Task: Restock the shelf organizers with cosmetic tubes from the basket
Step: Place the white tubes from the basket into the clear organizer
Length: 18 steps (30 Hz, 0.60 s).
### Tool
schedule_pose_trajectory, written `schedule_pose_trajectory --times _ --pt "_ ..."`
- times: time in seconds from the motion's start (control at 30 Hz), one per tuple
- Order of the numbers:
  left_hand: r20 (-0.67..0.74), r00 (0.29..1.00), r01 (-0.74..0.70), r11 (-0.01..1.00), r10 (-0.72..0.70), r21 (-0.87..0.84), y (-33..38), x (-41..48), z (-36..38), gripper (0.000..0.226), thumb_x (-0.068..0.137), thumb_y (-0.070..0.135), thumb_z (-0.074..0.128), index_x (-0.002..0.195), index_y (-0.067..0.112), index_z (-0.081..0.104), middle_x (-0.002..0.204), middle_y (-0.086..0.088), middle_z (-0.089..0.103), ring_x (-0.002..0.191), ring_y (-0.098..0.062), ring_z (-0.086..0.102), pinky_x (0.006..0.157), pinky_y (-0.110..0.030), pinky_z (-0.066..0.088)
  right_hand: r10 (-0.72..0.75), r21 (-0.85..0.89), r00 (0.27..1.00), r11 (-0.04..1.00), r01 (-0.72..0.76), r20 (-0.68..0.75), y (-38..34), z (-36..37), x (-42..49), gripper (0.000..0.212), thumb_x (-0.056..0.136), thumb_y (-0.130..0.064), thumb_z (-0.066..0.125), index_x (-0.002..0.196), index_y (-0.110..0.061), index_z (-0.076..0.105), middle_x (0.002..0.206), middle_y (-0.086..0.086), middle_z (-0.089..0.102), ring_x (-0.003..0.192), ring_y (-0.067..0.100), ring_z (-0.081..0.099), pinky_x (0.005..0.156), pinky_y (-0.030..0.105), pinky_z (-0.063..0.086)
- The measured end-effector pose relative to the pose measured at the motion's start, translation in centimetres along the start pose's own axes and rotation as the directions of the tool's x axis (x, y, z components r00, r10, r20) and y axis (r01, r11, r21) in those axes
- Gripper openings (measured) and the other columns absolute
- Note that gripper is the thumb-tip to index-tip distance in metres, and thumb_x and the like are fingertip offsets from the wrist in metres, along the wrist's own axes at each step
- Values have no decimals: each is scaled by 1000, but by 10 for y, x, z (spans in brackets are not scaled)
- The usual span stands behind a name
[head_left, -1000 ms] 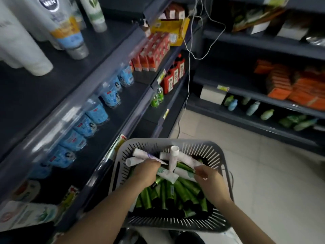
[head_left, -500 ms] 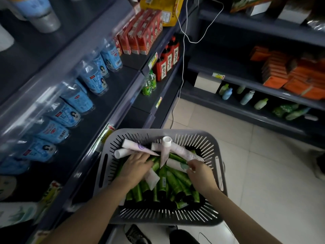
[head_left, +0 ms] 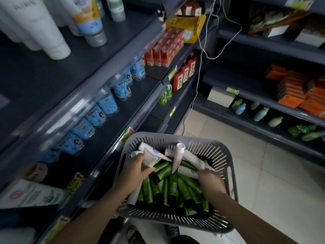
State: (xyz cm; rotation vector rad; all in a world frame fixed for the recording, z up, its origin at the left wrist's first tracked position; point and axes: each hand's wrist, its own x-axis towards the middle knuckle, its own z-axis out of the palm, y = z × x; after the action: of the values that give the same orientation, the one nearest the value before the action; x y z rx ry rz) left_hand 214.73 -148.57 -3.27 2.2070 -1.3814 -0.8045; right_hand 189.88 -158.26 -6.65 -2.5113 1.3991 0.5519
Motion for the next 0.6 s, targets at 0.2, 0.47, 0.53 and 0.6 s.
schedule_pose_trajectory --times 0.2,0.47,0.53,0.6 --pt "-86 995 38 995 -45 -87 14 -5 -30 28 81 37 71 79 21 47 70 6 52 62 -4 50 51 -17 35 -90 382 979 911 154 -180 -3 -44 1 16 88 -12 49 95 -11 63 86 5 65 74 22 62 63 30 45" --pt "-392 920 -59 988 -1 -142 78 -10 -103 31 76 35 73 76 16 48 75 4 55 68 -7 53 54 -17 37 -46 739 923 584 336 -383 -41 -161 -8 11 81 -17 68 76 -10 63 64 -1 58 55 5 48 52 20 35" --pt "-468 883 -69 984 -17 -166 94 -17 -125 29 75 35 73 77 17 50 76 3 56 68 -8 55 54 -20 41 -30 761 894 513 397 -446 -55 -191 -13 10 81 -19 70 77 -12 66 65 2 62 54 5 51 52 23 38" --pt "-550 834 -75 979 -42 -188 108 -25 -150 28 75 33 73 75 21 48 75 6 56 66 -4 54 50 -15 39 -18 764 859 447 465 -512 -70 -221 -20 5 80 -21 72 78 -19 69 62 -1 63 52 6 54 51 26 41"
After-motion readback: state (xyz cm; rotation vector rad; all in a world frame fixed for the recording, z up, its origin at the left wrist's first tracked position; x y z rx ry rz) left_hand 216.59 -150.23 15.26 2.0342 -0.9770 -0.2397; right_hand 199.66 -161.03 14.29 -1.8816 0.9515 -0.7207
